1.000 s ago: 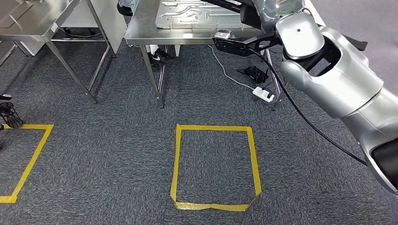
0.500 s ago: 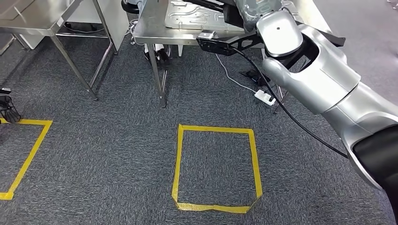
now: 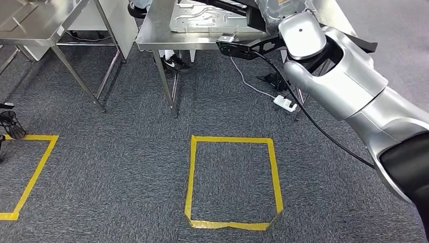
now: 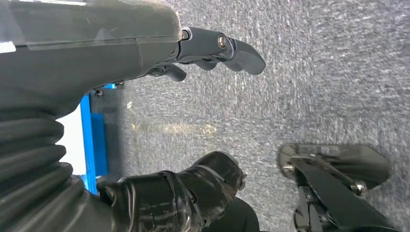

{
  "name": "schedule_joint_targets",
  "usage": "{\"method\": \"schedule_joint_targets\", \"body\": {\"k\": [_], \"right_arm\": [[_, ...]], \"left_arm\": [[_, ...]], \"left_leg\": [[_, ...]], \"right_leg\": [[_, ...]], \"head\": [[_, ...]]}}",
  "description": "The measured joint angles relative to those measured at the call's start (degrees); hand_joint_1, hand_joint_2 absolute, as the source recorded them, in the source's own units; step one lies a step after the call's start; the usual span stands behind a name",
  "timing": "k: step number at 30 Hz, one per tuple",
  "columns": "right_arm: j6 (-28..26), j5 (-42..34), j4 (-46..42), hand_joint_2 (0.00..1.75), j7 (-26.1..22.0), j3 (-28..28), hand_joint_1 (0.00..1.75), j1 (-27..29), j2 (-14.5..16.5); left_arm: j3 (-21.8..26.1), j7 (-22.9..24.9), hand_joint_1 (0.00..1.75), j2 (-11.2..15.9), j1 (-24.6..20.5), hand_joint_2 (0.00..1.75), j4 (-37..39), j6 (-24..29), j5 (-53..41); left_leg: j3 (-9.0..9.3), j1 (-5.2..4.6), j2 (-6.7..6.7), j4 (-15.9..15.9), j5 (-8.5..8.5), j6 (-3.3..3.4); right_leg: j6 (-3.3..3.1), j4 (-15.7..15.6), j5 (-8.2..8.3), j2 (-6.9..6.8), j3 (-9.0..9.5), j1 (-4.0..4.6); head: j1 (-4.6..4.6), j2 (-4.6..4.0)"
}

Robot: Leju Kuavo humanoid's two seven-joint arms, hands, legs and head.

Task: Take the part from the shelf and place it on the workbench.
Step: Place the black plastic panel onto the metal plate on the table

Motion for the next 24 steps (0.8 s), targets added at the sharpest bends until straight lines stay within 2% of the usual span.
{"method": "schedule_joint_targets", "body": {"k": [1,2,3,4,6,7,10,11,13,15,16,17,18,19,20,21,22,24], "right_arm": [[0.00,-0.01,0.10,1.75,-0.03,0.03,1.75,0.05,0.09],[0.00,0.00,0.20,1.75,-0.05,0.04,1.75,0.09,0.18],[-0.01,0.00,0.29,1.75,-0.07,0.05,1.75,0.10,0.25],[-0.01,0.00,0.37,1.75,-0.09,0.06,1.75,0.10,0.28],[-0.02,0.01,0.51,1.75,-0.10,0.05,1.75,0.01,0.33],[-0.02,0.02,0.57,1.75,-0.11,0.05,1.75,-0.02,0.34],[-0.07,0.03,0.73,1.75,-0.16,0.04,1.75,-0.04,0.43],[-0.09,0.03,0.78,1.75,-0.16,0.03,1.75,-0.05,0.44],[-0.22,0.04,0.86,1.75,-0.20,0.03,1.75,-0.07,0.51],[-0.33,0.07,0.94,1.75,-0.26,0.04,1.75,0.09,0.58],[-0.35,0.07,1.01,1.75,-0.29,0.05,1.75,0.26,0.60],[-0.36,0.08,1.09,1.75,-0.31,0.05,1.75,0.42,0.61],[-0.38,0.09,1.16,1.75,-0.32,0.06,1.75,0.53,0.62],[-0.42,0.13,1.22,1.75,-0.32,0.06,1.75,0.57,0.63],[-0.49,0.17,1.25,1.75,-0.32,0.06,1.75,0.55,0.65],[-0.58,0.21,1.27,1.75,-0.32,0.06,1.75,0.49,0.71],[-0.66,0.26,1.29,1.75,-0.32,0.06,1.75,0.47,0.79],[-0.76,0.34,1.37,1.75,-0.32,0.06,1.75,0.48,0.96]], "left_arm": [[-0.04,0.00,0.00,0.00,-0.01,1.75,0.00,-0.16,0.01],[-0.07,0.00,0.00,0.00,0.00,1.75,0.00,-0.27,0.01],[-0.08,0.00,0.00,0.01,0.02,1.75,0.00,-0.32,0.01],[-0.08,0.00,0.00,0.01,0.03,1.75,0.00,-0.33,0.01],[-0.09,-0.01,0.00,0.02,-0.02,1.75,0.00,-0.31,0.00],[-0.09,-0.02,0.00,0.02,-0.05,1.75,0.00,-0.27,0.00],[-0.10,-0.02,0.00,-0.01,-0.02,1.75,0.00,-0.17,0.01],[-0.10,-0.02,0.00,-0.03,0.00,1.75,0.00,-0.17,0.02],[-0.10,-0.03,0.00,-0.07,0.00,1.75,0.00,-0.15,0.08],[-0.10,-0.03,0.00,-0.05,-0.03,1.75,0.00,-0.07,0.16],[-0.10,-0.02,0.00,-0.04,-0.02,1.75,0.00,-0.02,0.19],[-0.10,-0.01,0.00,-0.04,0.01,1.75,0.00,0.03,0.20],[-0.10,-0.01,0.00,-0.05,0.06,1.75,0.00,0.08,0.20],[-0.10,0.00,0.00,-0.07,0.10,1.75,0.00,0.12,0.21],[-0.10,0.00,0.00,-0.10,0.13,1.75,0.00,0.16,0.21],[-0.10,0.00,0.00,-0.13,0.10,1.75,0.00,0.19,0.21],[-0.10,0.00,0.00,-0.15,0.05,1.75,0.00,0.22,0.21],[-0.10,0.00,0.00,-0.15,-0.04,1.75,0.00,0.27,0.21]], "left_leg": [[-1.03,0.05,0.02,1.86,-0.19,-0.12],[-0.95,0.07,0.03,1.38,0.74,-0.14],[0.29,0.07,0.04,-1.35,2.56,-0.07],[2.26,0.07,0.05,-5.49,4.61,0.07],[5.78,-0.18,0.03,-12.40,6.82,0.59],[6.56,-0.32,0.00,-13.97,6.98,0.89],[6.92,-0.40,-0.03,-14.64,6.98,1.98],[7.17,-0.31,-0.01,-14.92,7.07,2.36],[7.63,-0.18,0.04,-15.33,7.10,3.01],[7.82,-0.27,0.03,-15.30,6.81,3.44],[7.94,-0.31,-0.01,-15.23,6.62,3.55],[8.11,-0.35,-0.06,-15.10,6.39,3.59],[8.32,-0.37,-0.13,-14.94,6.11,3.55],[8.58,-0.38,-0.20,-14.76,5.76,3.45],[8.74,-0.43,-0.25,-14.60,5.40,3.27],[8.80,-0.49,-0.27,-14.44,5.10,3.06],[8.81,-0.51,-0.26,-14.40,4.91,2.78],[8.89,-0.57,-0.20,-14.59,4.68,2.17]], "right_leg": [[-0.02,0.04,-0.04,0.01,0.01,0.02],[-0.01,0.08,-0.08,0.03,0.03,0.01],[0.05,0.12,-0.14,0.06,0.08,0.00],[0.16,0.16,-0.23,0.08,0.17,-0.02],[0.59,0.17,-0.38,0.11,0.21,0.14],[0.87,0.13,-0.40,0.11,0.20,0.22],[1.77,-0.07,-0.43,0.11,0.24,0.22],[2.01,0.62,-0.91,0.10,-0.05,0.19],[2.30,5.43,-3.31,0.08,-2.36,0.16],[2.47,12.82,-6.04,0.09,-6.27,0.23],[2.50,15.11,-6.34,0.09,-7.69,0.23],[2.45,15.31,-5.52,0.09,-8.17,0.23],[2.29,13.27,-3.75,0.09,-7.54,0.24],[2.04,9.51,-1.43,0.09,-6.02,0.29],[1.73,5.81,0.22,0.07,-4.22,0.43],[1.46,2.73,1.17,0.06,-2.78,0.62],[1.25,0.91,1.41,0.07,-1.90,0.81],[0.91,0.00,0.89,0.16,-1.49,0.98]], "head": [[0.01,0.00],[0.01,0.00],[0.01,0.00],[0.01,0.00],[0.04,0.00],[0.06,0.00],[0.11,0.00],[0.17,0.00],[0.39,0.00],[0.51,0.00],[0.51,0.00],[0.52,0.00],[0.53,0.00],[0.54,0.00],[0.52,0.00],[0.49,0.01],[0.45,0.01],[0.43,0.01]]}}
